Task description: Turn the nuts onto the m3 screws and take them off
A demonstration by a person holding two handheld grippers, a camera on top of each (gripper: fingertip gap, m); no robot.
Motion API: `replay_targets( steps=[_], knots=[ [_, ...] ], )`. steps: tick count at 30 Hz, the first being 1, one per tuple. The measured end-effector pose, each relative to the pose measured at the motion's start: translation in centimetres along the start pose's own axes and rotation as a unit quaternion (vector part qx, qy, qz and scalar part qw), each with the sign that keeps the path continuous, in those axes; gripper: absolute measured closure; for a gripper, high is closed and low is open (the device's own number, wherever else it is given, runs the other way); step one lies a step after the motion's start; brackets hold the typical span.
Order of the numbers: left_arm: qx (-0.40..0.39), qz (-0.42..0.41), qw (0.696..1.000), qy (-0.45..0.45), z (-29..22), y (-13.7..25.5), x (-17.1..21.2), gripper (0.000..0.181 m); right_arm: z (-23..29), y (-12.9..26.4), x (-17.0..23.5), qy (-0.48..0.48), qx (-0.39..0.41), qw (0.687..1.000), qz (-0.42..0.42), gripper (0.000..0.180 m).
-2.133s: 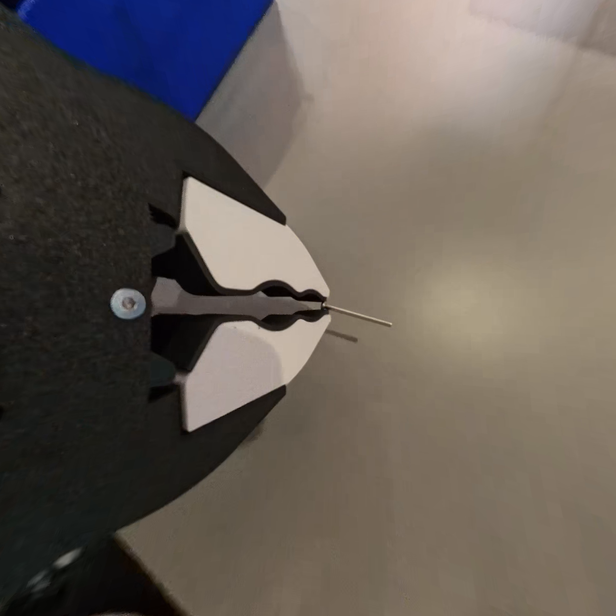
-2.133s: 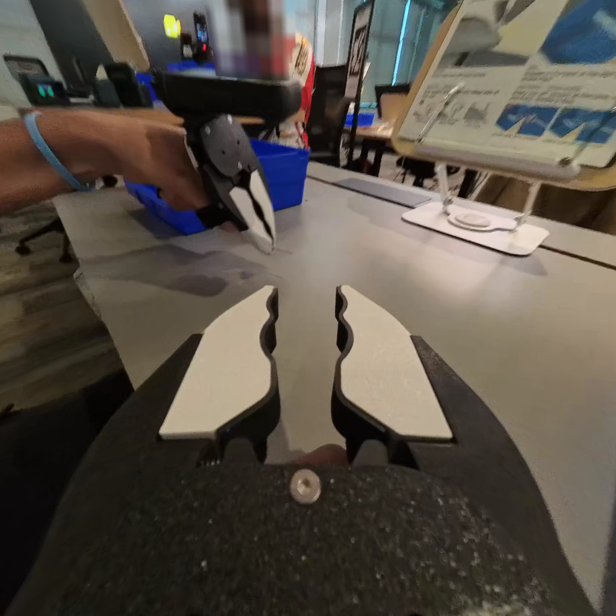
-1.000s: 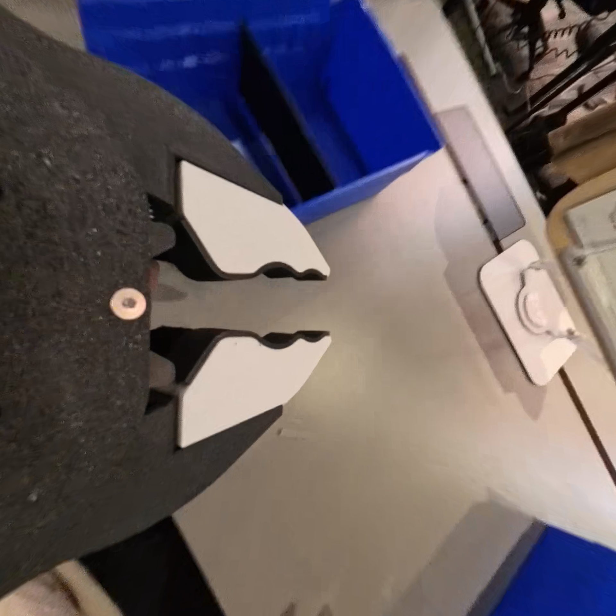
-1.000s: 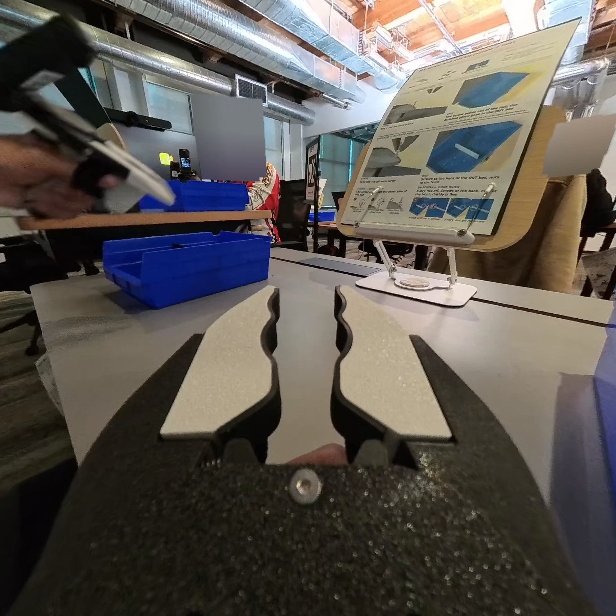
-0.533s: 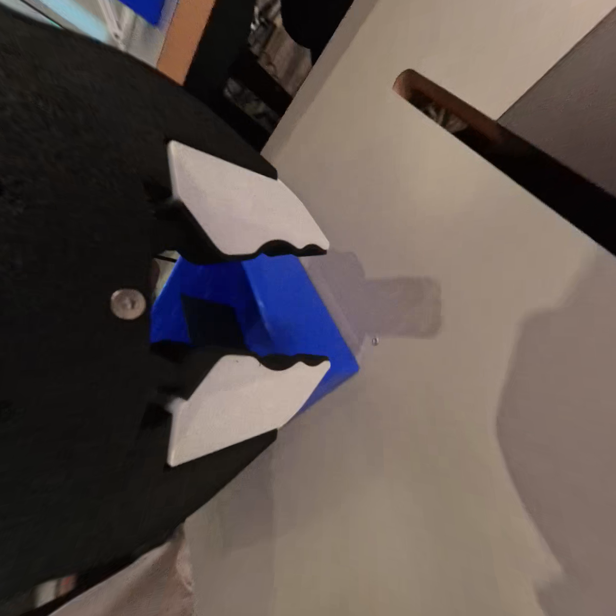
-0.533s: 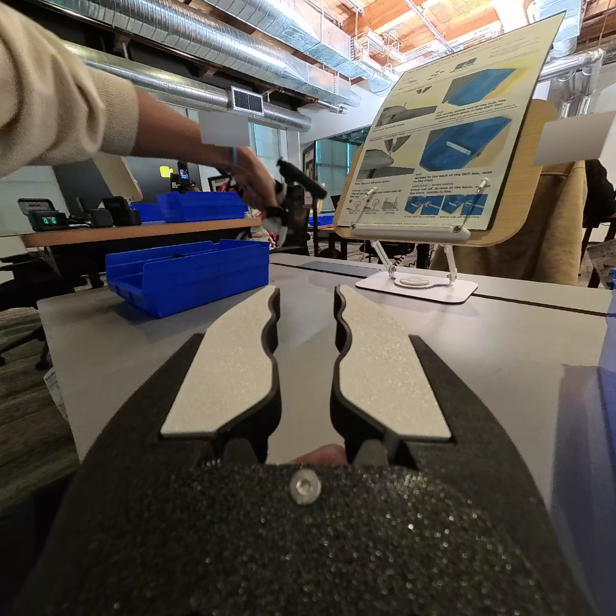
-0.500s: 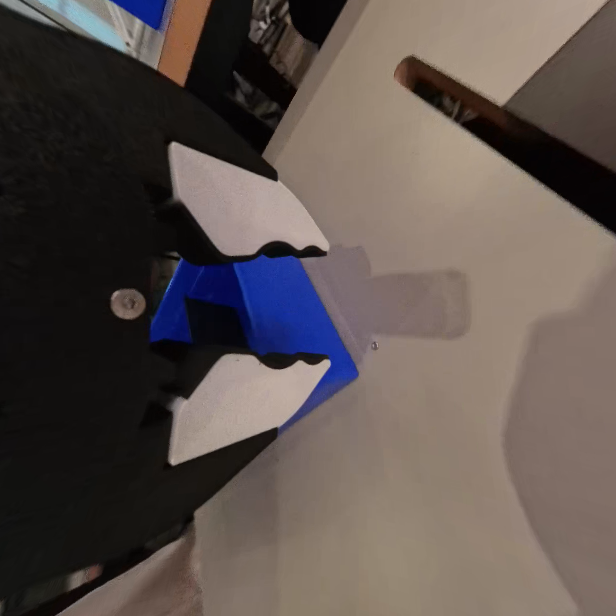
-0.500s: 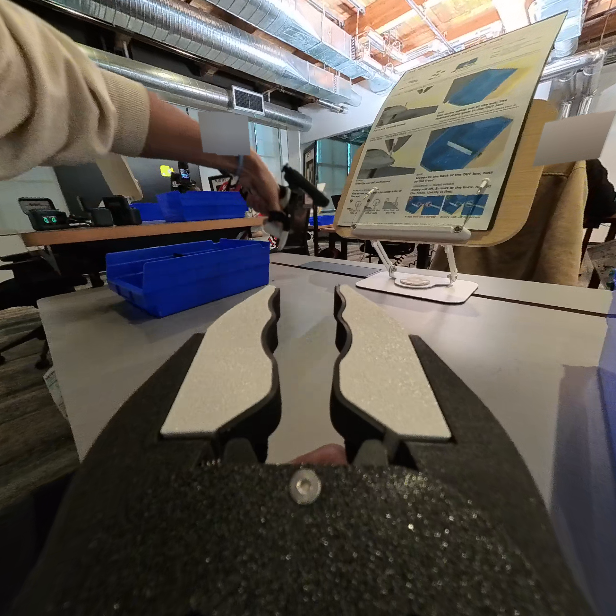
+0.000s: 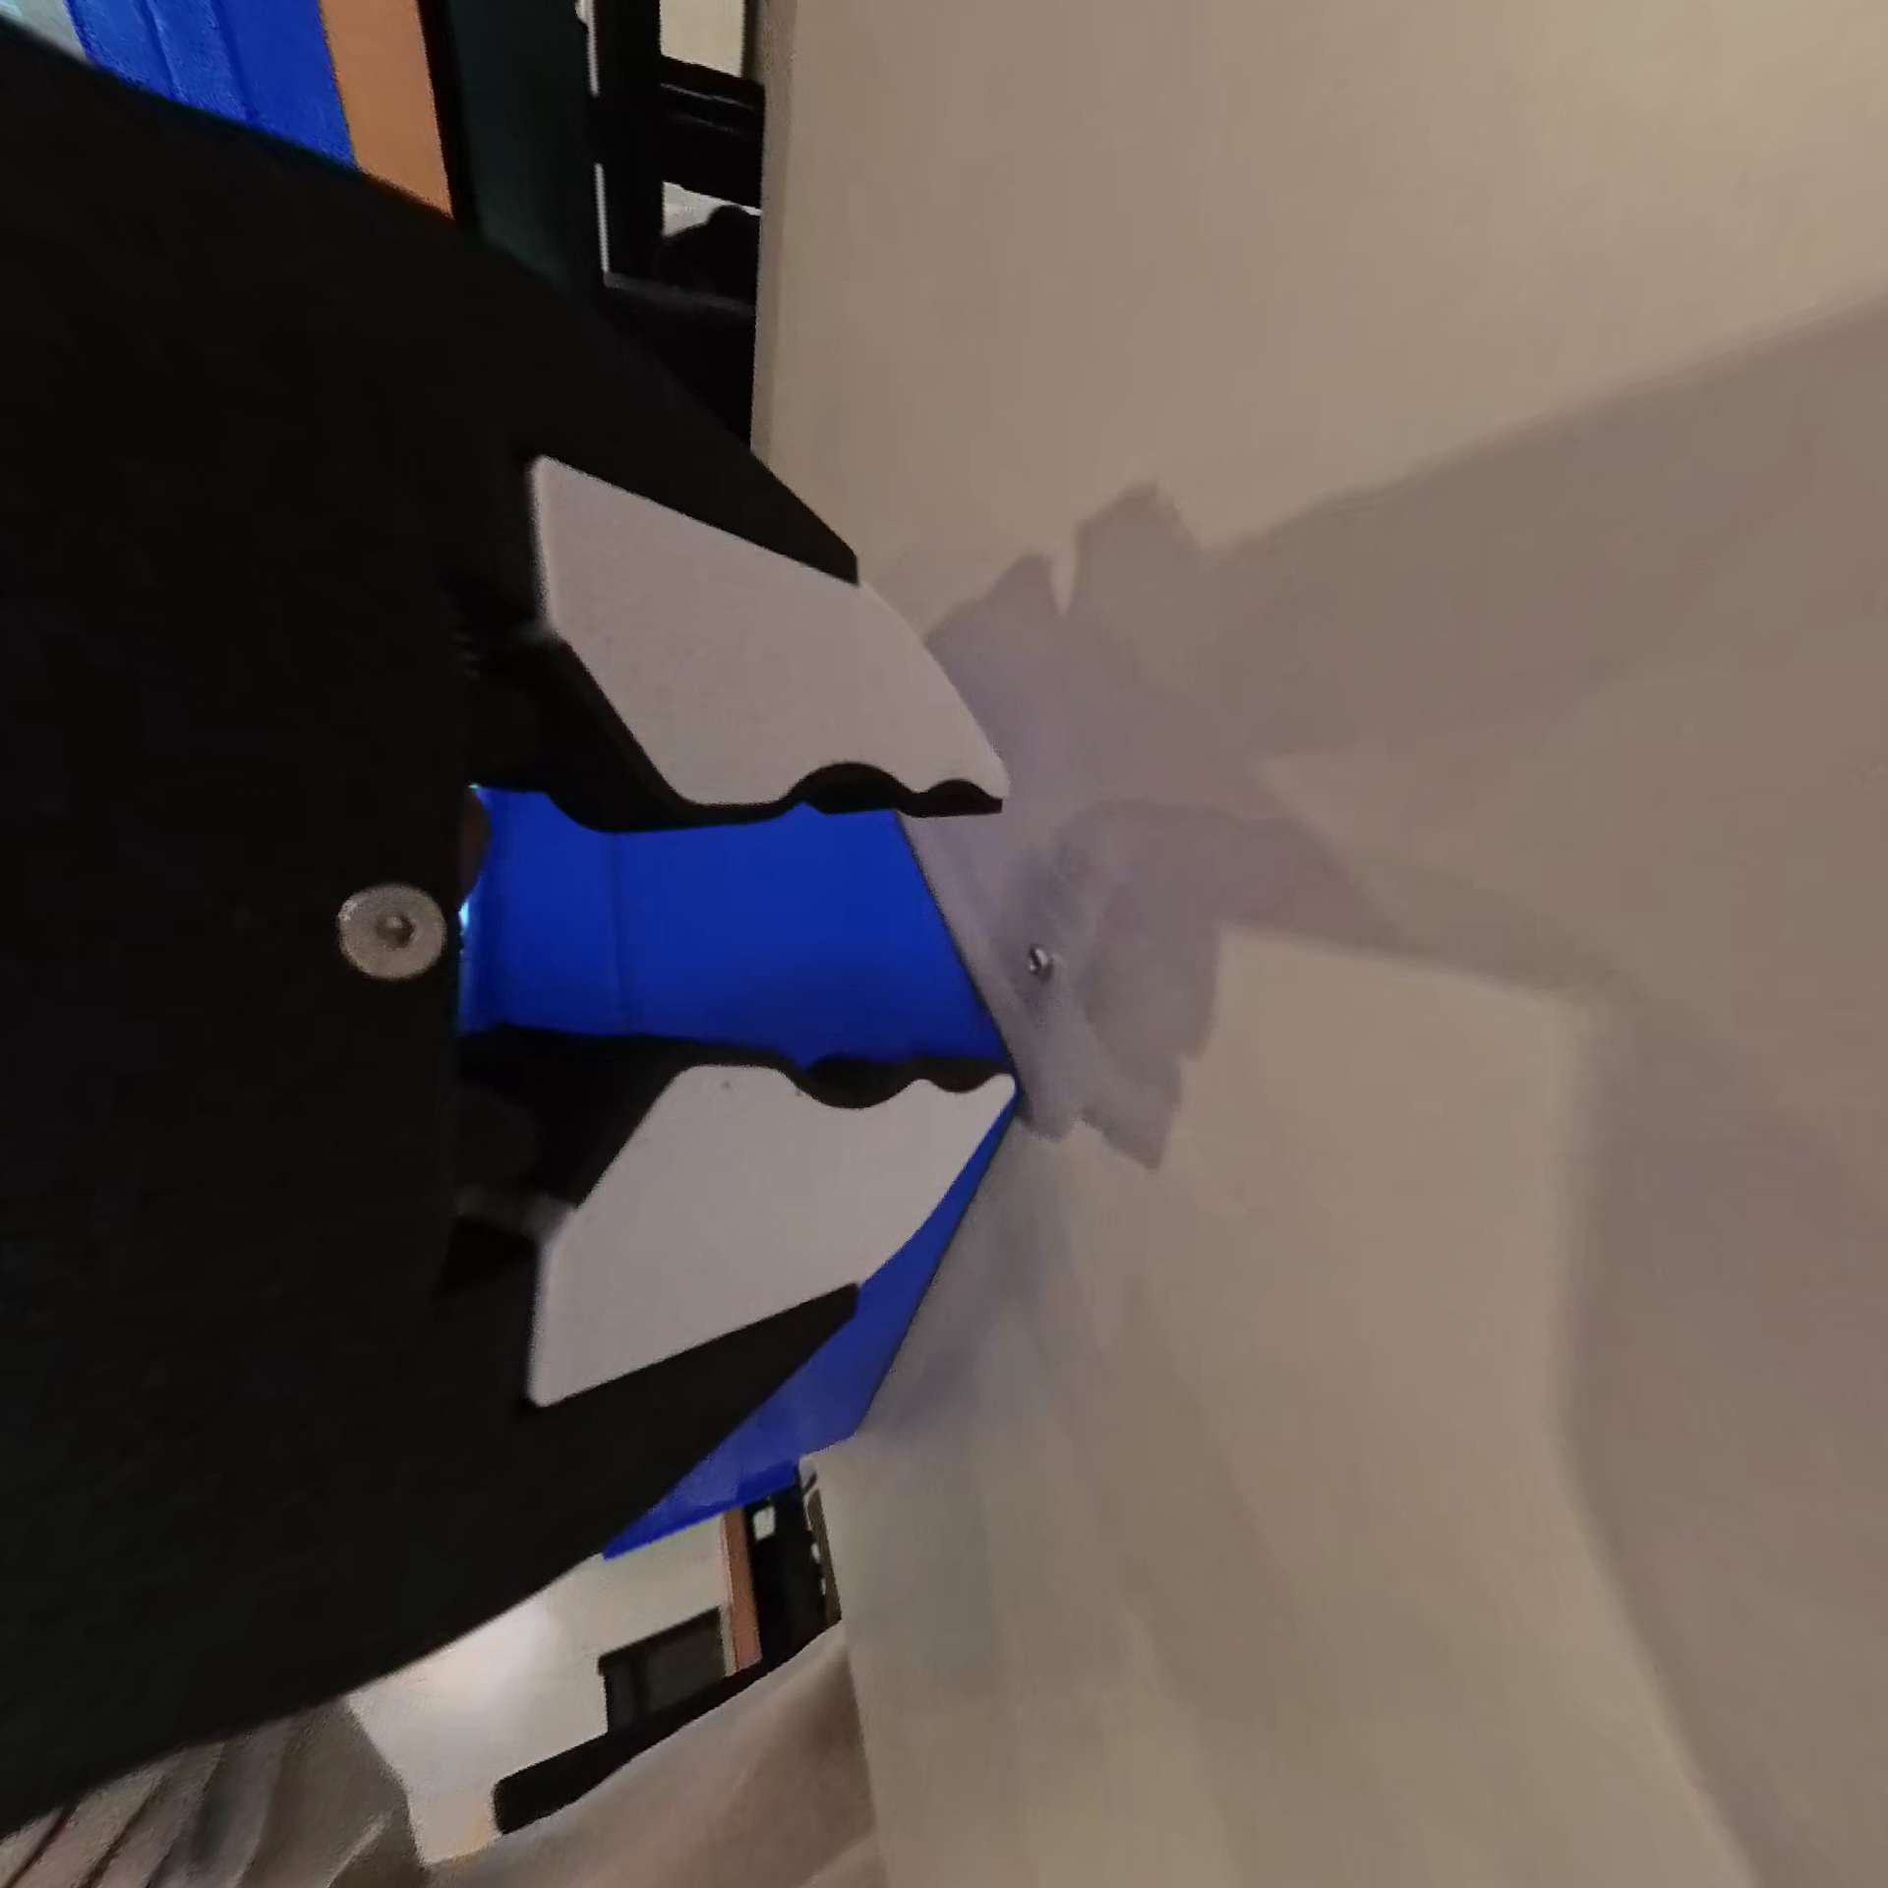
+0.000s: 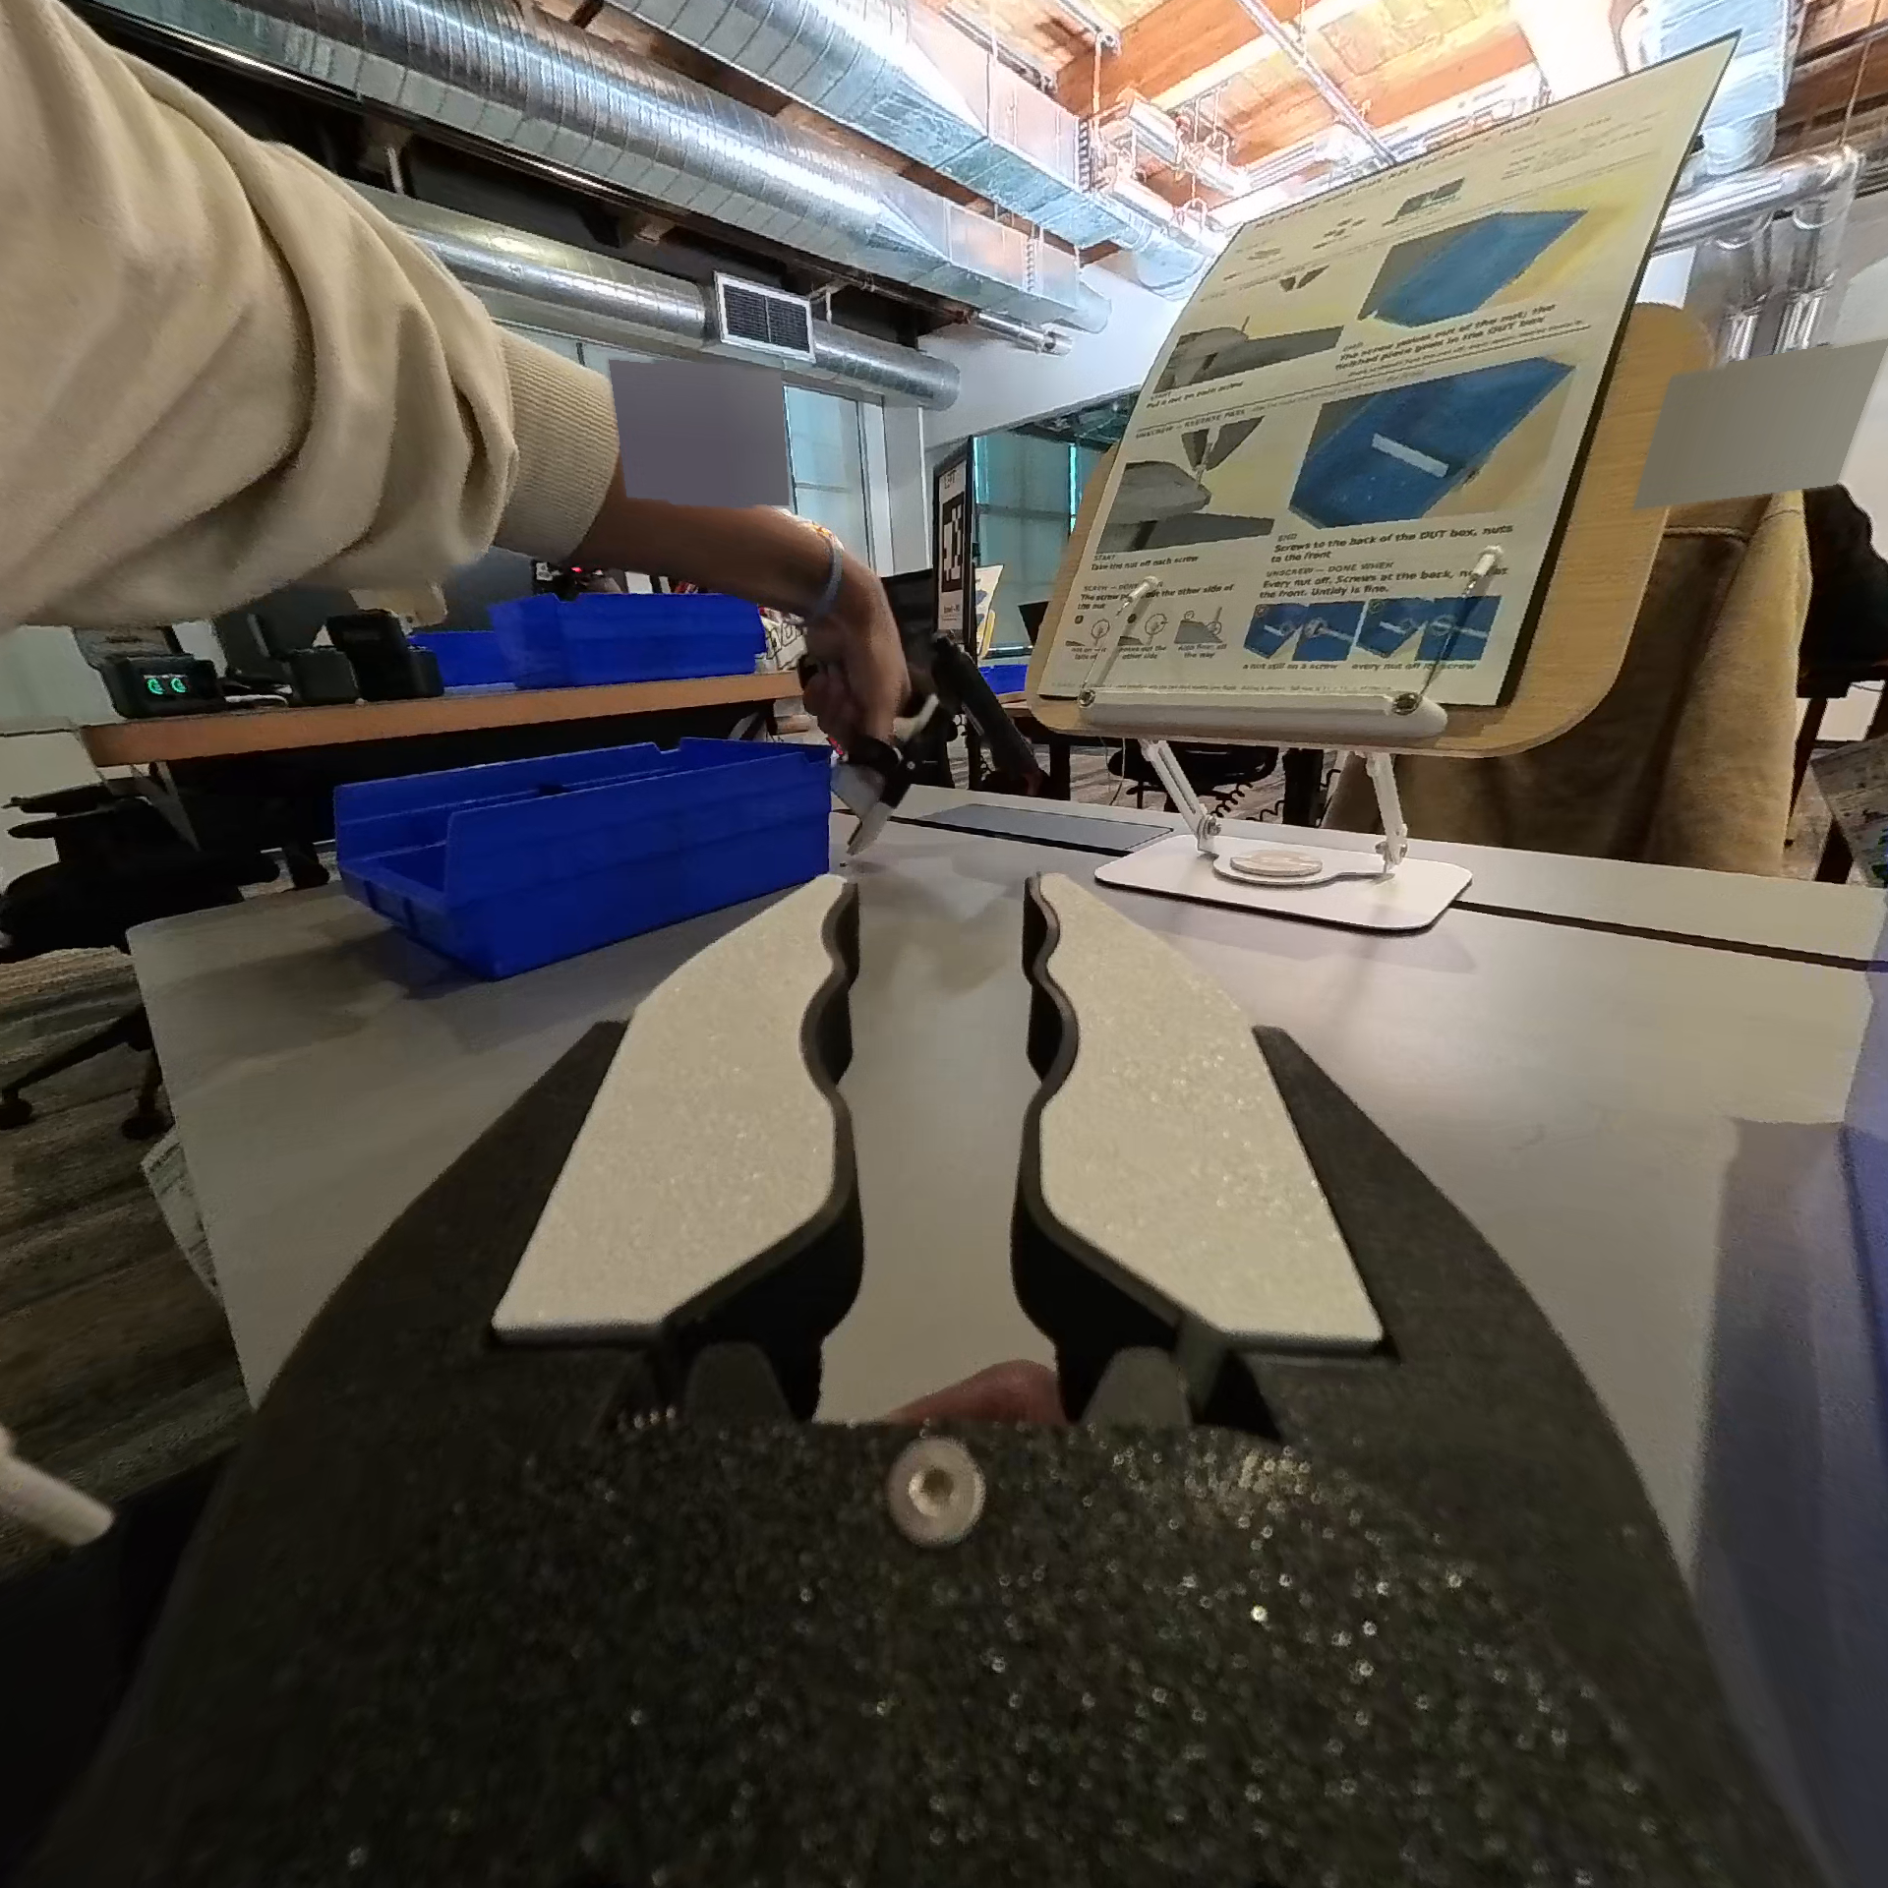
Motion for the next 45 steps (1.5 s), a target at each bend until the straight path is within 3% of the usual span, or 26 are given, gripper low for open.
replay_targets(
  steps=[25,45],
  knots=[
    [-0.013,0.071,0.996,0.05,-0.1,-1.2,-0.8,0.156,0.3,0.0,0.0,0.007,-0.008,1.0,0.001,0.151],
    [-0.035,0.087,0.996,0.013,-0.9,-1.3,-0.9,0.173,0.6,0.1,0.0,0.012,-0.016,1.0,-0.001,0.151]
  ],
)
Point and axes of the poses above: each gripper's, where its closed fingertips meet, y back along the fingers, x out of its underside, z = x × y across the jaws, the point moved 4 cm from there along y, back along the fingers, and after that the axes turned 6 degrees about z, right-handed, at the moved point
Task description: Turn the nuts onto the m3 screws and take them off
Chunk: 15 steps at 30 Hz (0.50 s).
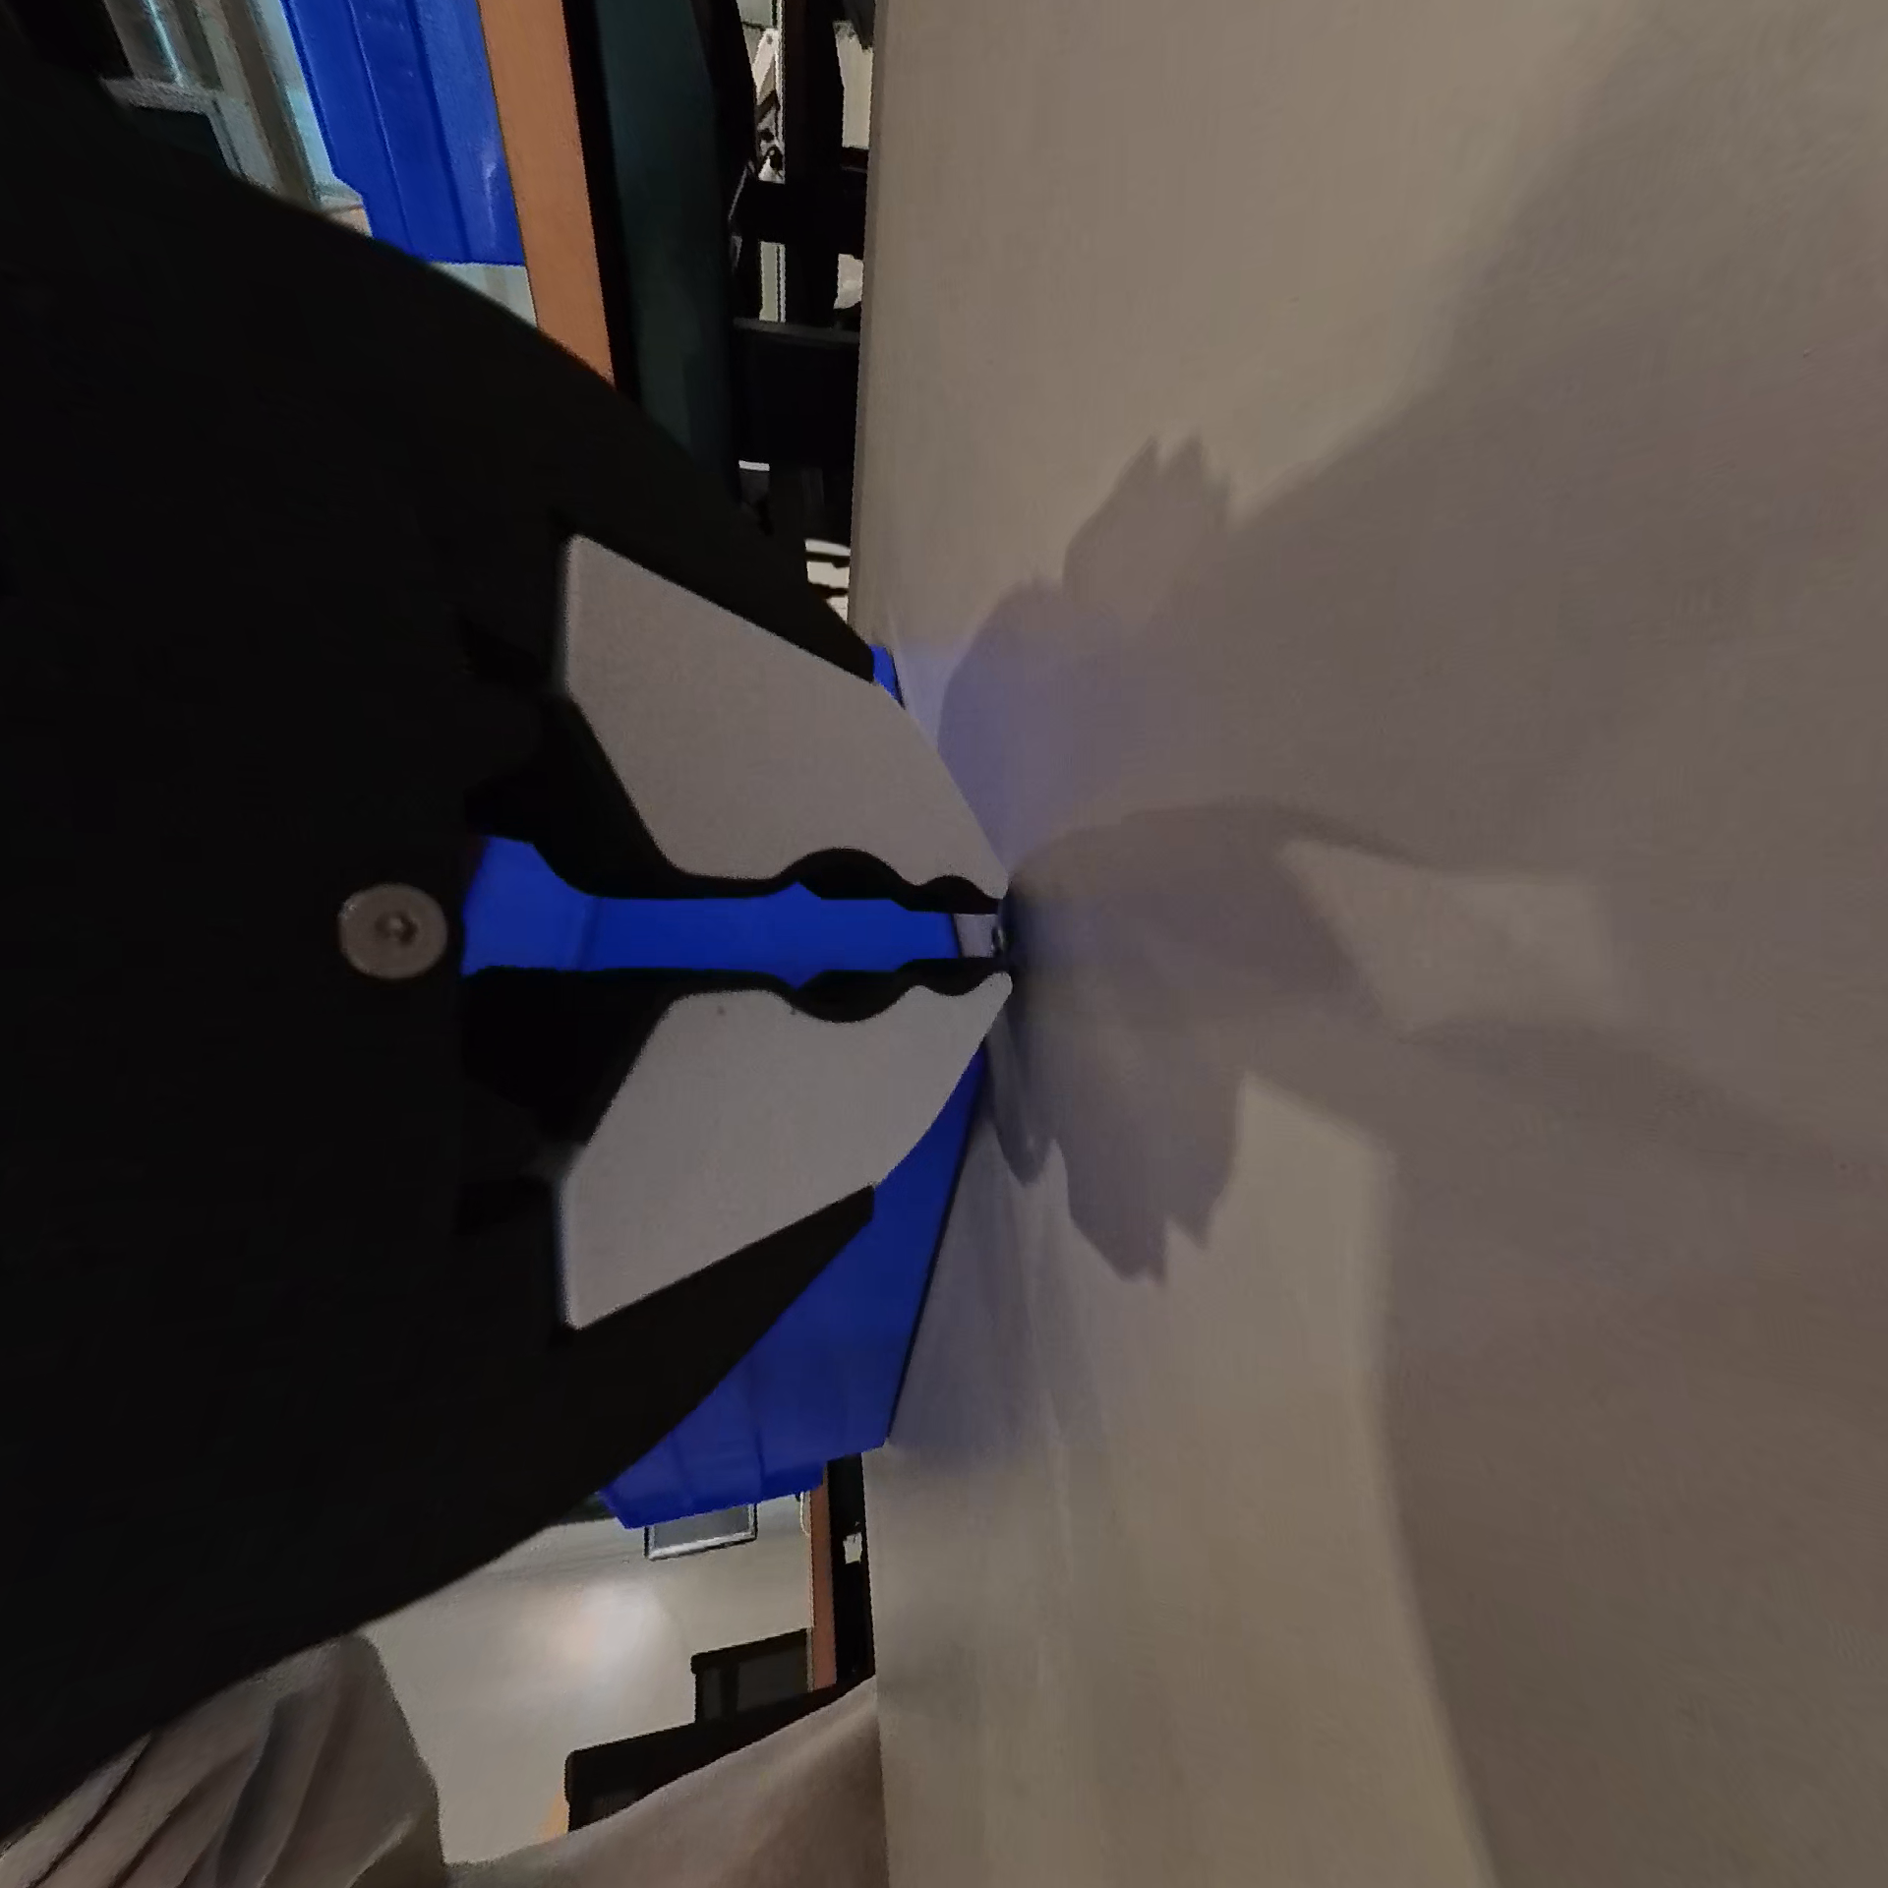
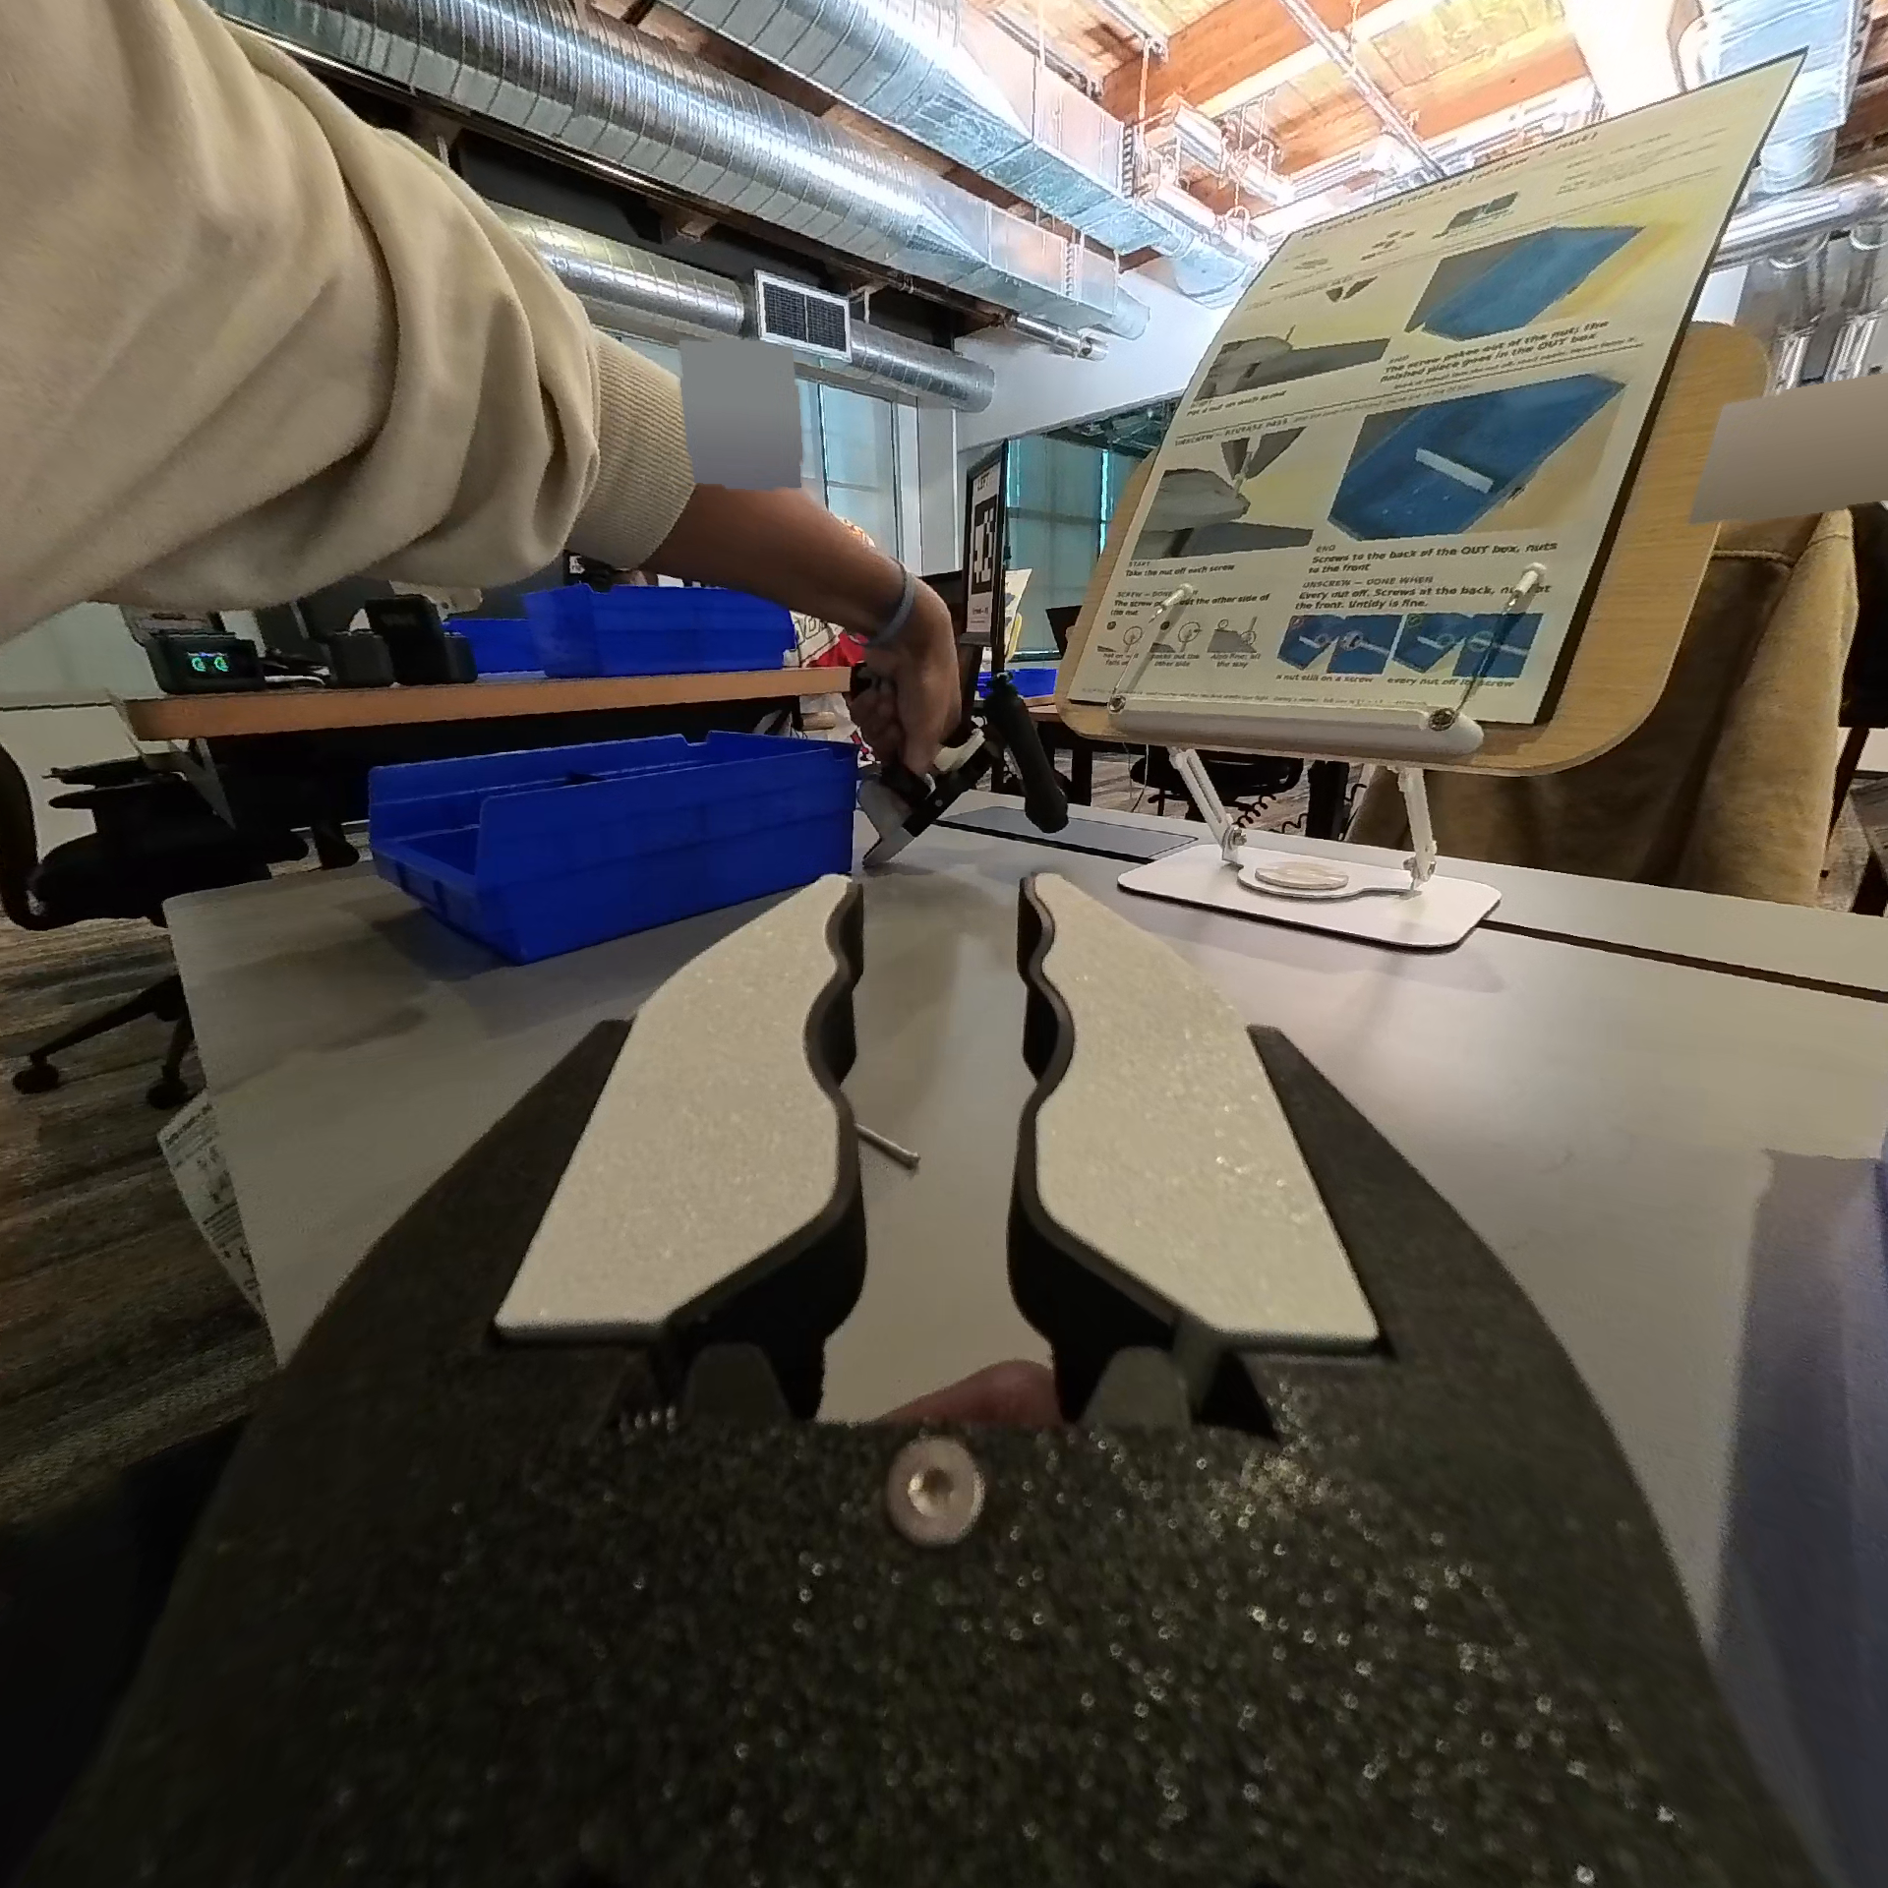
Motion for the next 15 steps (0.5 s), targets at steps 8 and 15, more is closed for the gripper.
replay_targets(
  steps=[8,15],
  knots=[
    [-0.003,-0.014,1.0,-0.008,-0.09,-0.01,0.15,0.176,0.1,-0.04,0.03,0.004,-0.001,1.0,0.002,0.151],
    [-0.014,-0.045,0.999,-0.008,0.49,0.32,0.62,0.176,0.17,-0.09,0.06,0.007,-0.002,1.0,0.004,0.152]
  ],
)
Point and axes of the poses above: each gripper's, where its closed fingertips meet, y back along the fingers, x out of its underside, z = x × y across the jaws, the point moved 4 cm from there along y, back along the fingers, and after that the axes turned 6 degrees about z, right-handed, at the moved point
